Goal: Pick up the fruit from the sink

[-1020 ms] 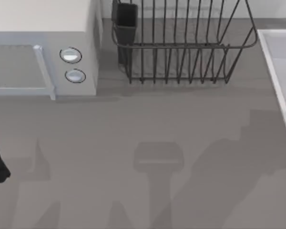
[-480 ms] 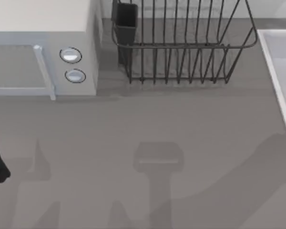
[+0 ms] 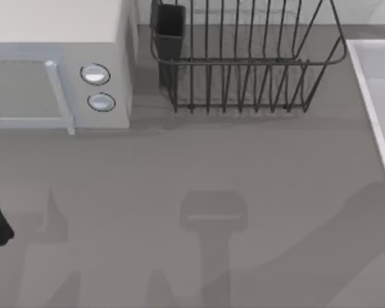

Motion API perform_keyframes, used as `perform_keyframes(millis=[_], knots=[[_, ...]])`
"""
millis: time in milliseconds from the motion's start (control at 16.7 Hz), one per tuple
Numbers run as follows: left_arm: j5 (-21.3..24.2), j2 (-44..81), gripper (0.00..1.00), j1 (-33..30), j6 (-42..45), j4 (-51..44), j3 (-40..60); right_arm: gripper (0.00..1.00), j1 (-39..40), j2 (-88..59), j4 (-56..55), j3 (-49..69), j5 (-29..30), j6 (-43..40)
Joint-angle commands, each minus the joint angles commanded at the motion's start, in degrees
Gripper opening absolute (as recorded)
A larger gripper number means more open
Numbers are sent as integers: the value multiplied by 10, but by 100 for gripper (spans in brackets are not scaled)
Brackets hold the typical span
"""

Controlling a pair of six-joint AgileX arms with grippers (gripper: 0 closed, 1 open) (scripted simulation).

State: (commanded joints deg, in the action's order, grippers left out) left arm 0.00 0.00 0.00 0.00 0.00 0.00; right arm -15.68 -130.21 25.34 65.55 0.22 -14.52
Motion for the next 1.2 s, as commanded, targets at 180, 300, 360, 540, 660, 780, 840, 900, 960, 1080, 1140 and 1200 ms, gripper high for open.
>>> perform_keyframes(millis=[180, 300, 360, 540, 660, 780, 840, 900, 960, 1080, 1140, 1200], knots=[[0, 0, 100, 0, 0, 0, 0, 70, 0, 0, 0, 0, 0, 0], [0, 0, 100, 0, 0, 0, 0, 55, 0, 0, 0, 0, 0, 0], [0, 0, 100, 0, 0, 0, 0, 47, 0, 0, 0, 0, 0, 0], [0, 0, 100, 0, 0, 0, 0, 25, 0, 0, 0, 0, 0, 0], [0, 0, 100, 0, 0, 0, 0, 10, 0, 0, 0, 0, 0, 0], [0, 0, 100, 0, 0, 0, 0, 0, 0, 0, 0, 0, 0, 0], [0, 0, 100, 0, 0, 0, 0, 0, 0, 0, 0, 0, 0, 0], [0, 0, 100, 0, 0, 0, 0, 0, 0, 0, 0, 0, 0, 0], [0, 0, 100, 0, 0, 0, 0, 0, 0, 0, 0, 0, 0, 0], [0, 0, 100, 0, 0, 0, 0, 0, 0, 0, 0, 0, 0, 0], [0, 0, 100, 0, 0, 0, 0, 0, 0, 0, 0, 0, 0, 0], [0, 0, 100, 0, 0, 0, 0, 0, 0, 0, 0, 0, 0, 0]])
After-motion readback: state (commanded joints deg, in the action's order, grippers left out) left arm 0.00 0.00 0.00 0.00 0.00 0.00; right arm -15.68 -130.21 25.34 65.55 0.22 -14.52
